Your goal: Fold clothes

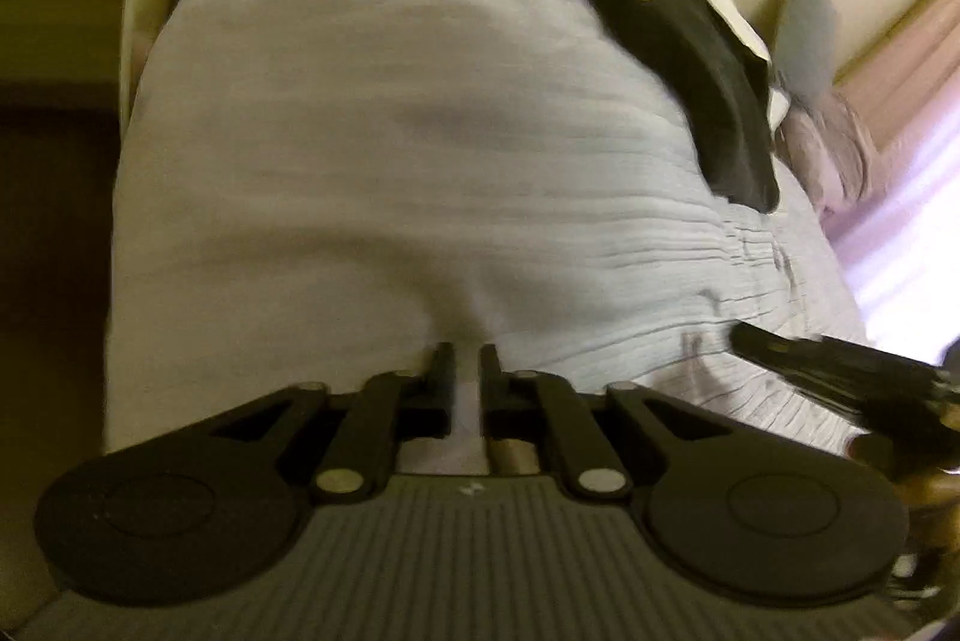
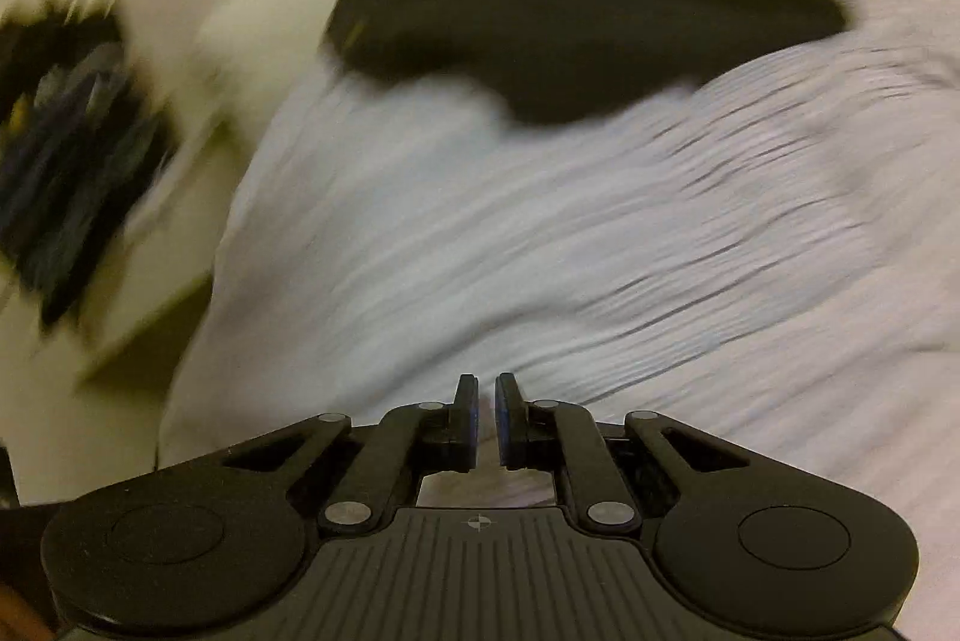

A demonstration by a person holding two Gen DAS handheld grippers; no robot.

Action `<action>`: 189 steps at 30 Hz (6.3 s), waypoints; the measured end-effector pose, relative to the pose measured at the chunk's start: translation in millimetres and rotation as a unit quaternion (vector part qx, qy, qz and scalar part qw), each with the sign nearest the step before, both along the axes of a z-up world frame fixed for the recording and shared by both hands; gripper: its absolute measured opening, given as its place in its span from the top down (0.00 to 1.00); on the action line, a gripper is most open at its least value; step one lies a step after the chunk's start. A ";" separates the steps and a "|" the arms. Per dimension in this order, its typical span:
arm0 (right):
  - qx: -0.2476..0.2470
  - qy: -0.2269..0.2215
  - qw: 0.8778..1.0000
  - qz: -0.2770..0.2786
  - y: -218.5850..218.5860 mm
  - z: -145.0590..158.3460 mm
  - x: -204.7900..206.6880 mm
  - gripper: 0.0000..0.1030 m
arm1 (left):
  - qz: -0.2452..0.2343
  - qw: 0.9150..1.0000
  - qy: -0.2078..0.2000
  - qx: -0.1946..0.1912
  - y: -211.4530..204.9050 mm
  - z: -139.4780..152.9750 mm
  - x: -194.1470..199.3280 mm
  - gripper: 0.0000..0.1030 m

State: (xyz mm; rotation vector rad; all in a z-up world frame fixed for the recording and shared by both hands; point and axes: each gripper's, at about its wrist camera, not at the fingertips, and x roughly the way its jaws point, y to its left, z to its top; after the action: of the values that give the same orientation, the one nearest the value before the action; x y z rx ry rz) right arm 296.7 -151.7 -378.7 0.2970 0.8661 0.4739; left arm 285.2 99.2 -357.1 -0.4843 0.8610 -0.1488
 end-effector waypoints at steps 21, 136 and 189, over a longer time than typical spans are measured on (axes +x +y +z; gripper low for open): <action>-0.226 0.183 0.794 -0.533 -94.5 31.4 -511.5 0.29 | -0.376 0.923 -0.002 0.079 -140.8 0.0 -43.9 0.96; -0.177 0.044 0.740 -0.648 51.8 37.5 -626.2 0.27 | -0.503 0.840 -0.165 0.122 -43.6 41.3 -318.8 0.62; -0.152 0.043 0.727 -0.668 19.9 37.0 -662.3 0.27 | -0.409 0.911 -0.053 -0.011 -9.8 19.3 -236.4 0.59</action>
State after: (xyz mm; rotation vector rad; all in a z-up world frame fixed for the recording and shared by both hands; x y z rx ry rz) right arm -365.6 -131.7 -341.8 0.5554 0.5999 -1.0454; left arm 48.7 89.4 -337.8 -0.1040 0.9114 -0.9499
